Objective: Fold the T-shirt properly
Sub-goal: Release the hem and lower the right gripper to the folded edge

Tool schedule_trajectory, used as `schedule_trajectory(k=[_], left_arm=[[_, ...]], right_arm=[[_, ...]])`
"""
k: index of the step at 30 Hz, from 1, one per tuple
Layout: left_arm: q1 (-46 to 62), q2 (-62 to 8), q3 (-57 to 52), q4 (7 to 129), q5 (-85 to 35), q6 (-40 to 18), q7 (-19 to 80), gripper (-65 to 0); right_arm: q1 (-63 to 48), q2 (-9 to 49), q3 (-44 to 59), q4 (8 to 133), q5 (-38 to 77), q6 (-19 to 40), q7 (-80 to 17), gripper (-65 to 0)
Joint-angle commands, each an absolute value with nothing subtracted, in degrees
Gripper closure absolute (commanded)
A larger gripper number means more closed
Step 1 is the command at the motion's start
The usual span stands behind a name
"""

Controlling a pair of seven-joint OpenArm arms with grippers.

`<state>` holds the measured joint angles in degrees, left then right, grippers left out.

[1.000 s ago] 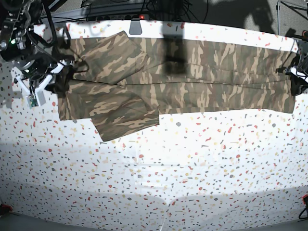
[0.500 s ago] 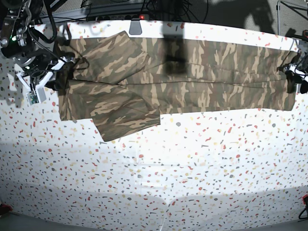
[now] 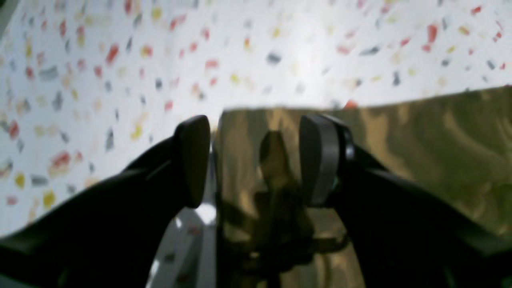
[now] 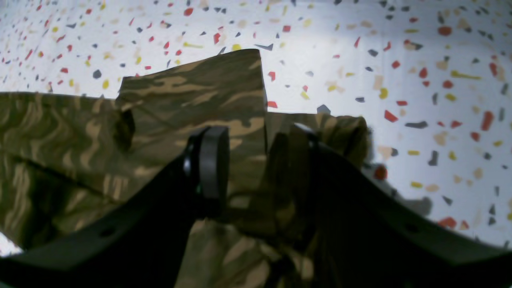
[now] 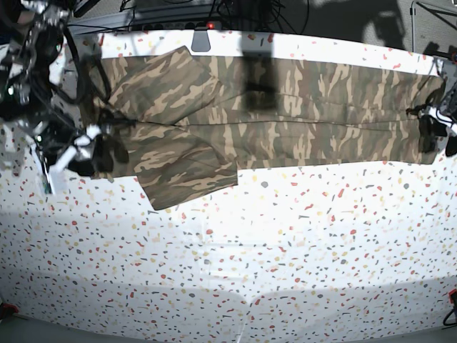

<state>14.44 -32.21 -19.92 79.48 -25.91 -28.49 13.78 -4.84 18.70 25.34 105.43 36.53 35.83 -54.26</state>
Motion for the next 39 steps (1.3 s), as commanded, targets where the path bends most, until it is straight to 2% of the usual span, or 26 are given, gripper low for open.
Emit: schedule_trajectory(k=[1,7,19,27,39], left_arm=[[14.13,-33.15,-20.64,81.28,-26.59,-28.45,12.45,-34.4],[14.13,-31.27,-20.64,84.33,-26.55,-28.45,12.43,-34.4],[14.15,-31.14,-20.64,84.33,-26.37,-28.42,12.97,-34.4],[14.13,-31.14,-20.64,84.33,-26.37,-28.42,13.5,-34.4],[14.13,-31.14,-20.64,84.33,-26.37,-28.4,13.45,-34.4]], right_arm=[[-2.61,19.55,25.19,104.64,37.52,36.01,-52.93,-25.5],[7.53,19.99,22.35,92.68,37.52,35.99,-53.54,-25.5],[23.2,19.81,9.78,73.28,32.42,35.99,-54.0,-25.5],[28.75,19.53,8.54,61.89,30.48,36.01,-50.35,-25.5],[29.69,18.41,8.54,54.83,30.17,36.03,-50.46,-25.5]])
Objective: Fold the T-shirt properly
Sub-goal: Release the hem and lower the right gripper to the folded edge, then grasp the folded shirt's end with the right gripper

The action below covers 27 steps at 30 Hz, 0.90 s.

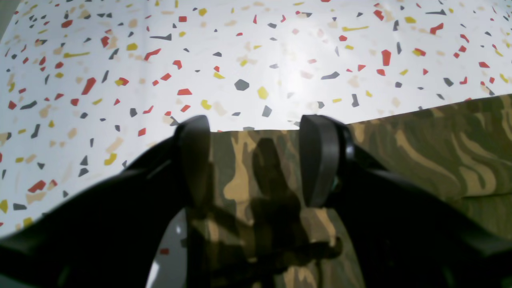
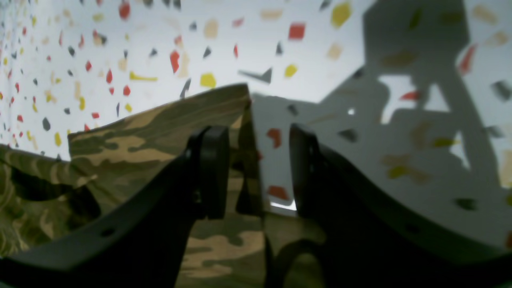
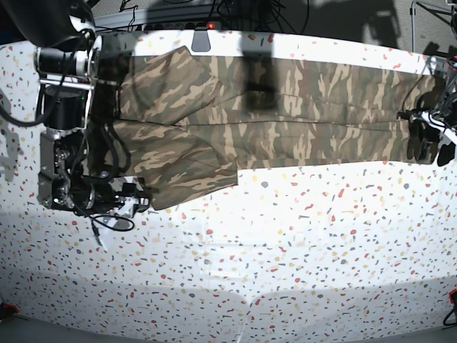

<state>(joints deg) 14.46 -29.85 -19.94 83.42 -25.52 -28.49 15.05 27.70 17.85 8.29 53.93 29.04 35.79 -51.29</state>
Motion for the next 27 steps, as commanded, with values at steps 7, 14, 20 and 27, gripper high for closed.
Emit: schedule_trajectory(k=[7,14,20,27], left_arm=[[14.13,-31.14,-20.64,84.33,-26.35,-28.42,13.47,-34.4],[14.13,-31.14,-20.64,84.33,-26.35,-28.42,13.47,-34.4],[14.13,-31.14,-20.64,84.33,-26.35,-28.45,13.47,-34.4],[14.13,-31.14,-20.64,84.33,-26.35,-28.45,13.5,-34.4]], right_arm=[[29.67,15.84,8.54,54.65,28.36,36.03,-51.55,-25.4],[29.67,14.37,8.54,54.61,25.26,35.99,-50.35,-25.4],[29.67,14.13,8.54,52.45,22.48,35.94,-50.35,-21.8],[29.67,14.09,8.54,49.82,21.5,35.94,-50.37,-21.0]])
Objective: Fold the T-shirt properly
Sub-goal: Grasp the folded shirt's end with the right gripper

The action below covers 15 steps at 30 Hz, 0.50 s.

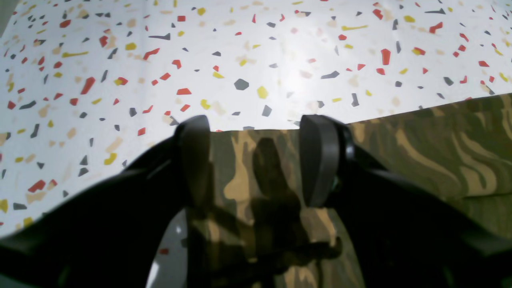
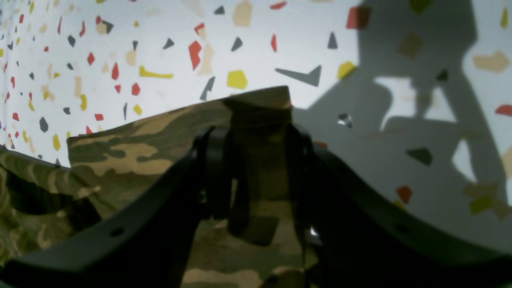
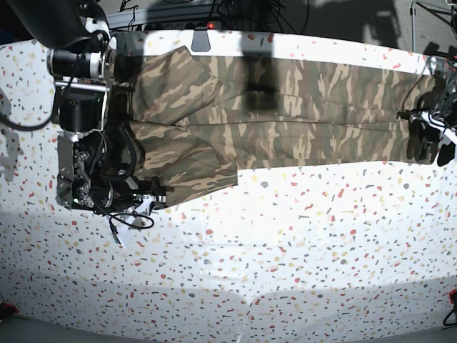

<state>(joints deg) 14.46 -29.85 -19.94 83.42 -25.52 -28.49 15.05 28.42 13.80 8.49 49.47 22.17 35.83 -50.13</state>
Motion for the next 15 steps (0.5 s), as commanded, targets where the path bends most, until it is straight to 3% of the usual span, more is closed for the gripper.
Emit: schedule_trajectory(k=[1,6,10,13,15], left_arm=[[14.13,-31.14,-20.64,84.33,-26.35,-28.42,13.5,-34.4],[14.13,-31.14,-20.64,84.33,-26.35,-28.45,13.61,-34.4],[14.13,-31.16,-20.64,84.33,-26.35,-28.45,13.72,-34.4],[14.13,-31.16,-20.64,84.33,-26.35,-28.45,13.72,-34.4],[14.13,-31.14,-20.64,84.33,-26.37,-28.45,13.72,-34.4]], right_arm=[[29.67,14.09,8.54,49.65,20.6,35.94,-50.37,-21.0],[29.69,14.11,8.54,49.47,20.1,35.81,-50.37,-19.6],[29.67,14.11,8.54,49.47,20.05,35.83,-50.41,-6.8],[29.69,14.13,8.54,49.47,19.99,35.88,-50.43,-0.6],[29.69,14.13,8.54,49.47,19.2,36.03,-50.39,0.0]])
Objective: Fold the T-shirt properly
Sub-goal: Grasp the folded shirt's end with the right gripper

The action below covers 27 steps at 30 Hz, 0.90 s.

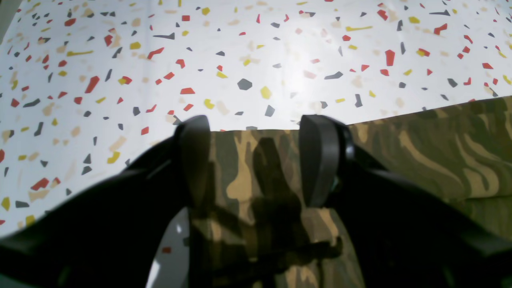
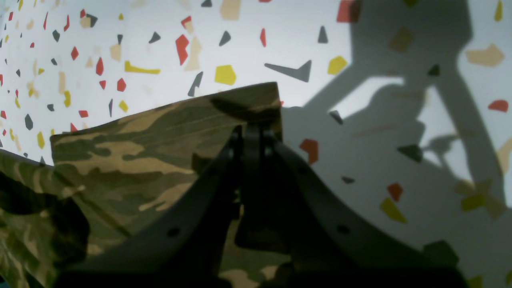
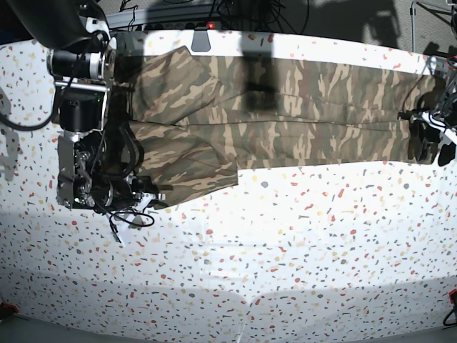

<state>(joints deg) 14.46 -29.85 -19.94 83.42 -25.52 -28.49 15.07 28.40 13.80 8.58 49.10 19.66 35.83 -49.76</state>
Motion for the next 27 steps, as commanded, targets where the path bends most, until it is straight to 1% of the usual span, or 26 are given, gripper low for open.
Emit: schedule_trajectory(k=[1,7,10,15,19,22,26,27], left_arm=[[14.15,-31.14,-20.64,84.33,-26.35,-28.45,13.72,-34.4],[14.13,-31.16,-20.64,84.33,-26.35,-28.42,13.72,-34.3],[14.13,-31.16,-20.64,84.33,-26.35,-28.45,13.69,-34.3],[14.13,-31.16,-20.64,84.33,-26.37,-28.42,13.69,-34.3],[14.13,-31.16,-20.64,84.33,-26.37,-28.42,13.72,-34.3],[14.13,-31.16,-20.64,84.33,-26.35,-28.45,13.72,-34.3],[14.13,-31.14,-20.64,84.33,-26.37,-28.45,13.67,-34.3],[14.11,-31.14,-20.64,84.33,-26.37,-28.42,13.69,-34.3]], right_arm=[[29.71,14.15,8.54,49.5,18.55,36.03,-50.37,0.0],[30.02,14.13,8.56,52.45,16.53,36.1,-51.24,0.0],[29.78,14.15,8.54,57.63,17.15,38.15,-53.12,0.0],[27.29,14.15,8.54,68.07,25.3,38.35,-57.71,0.0],[23.68,14.17,8.54,74.3,28.12,38.37,-58.85,0.0],[21.43,14.22,8.56,76.97,28.6,38.37,-58.28,0.0],[21.58,16.03,8.54,77.12,28.18,38.13,-55.66,0.0],[21.89,16.58,8.54,77.12,28.18,38.15,-54.94,-5.6]])
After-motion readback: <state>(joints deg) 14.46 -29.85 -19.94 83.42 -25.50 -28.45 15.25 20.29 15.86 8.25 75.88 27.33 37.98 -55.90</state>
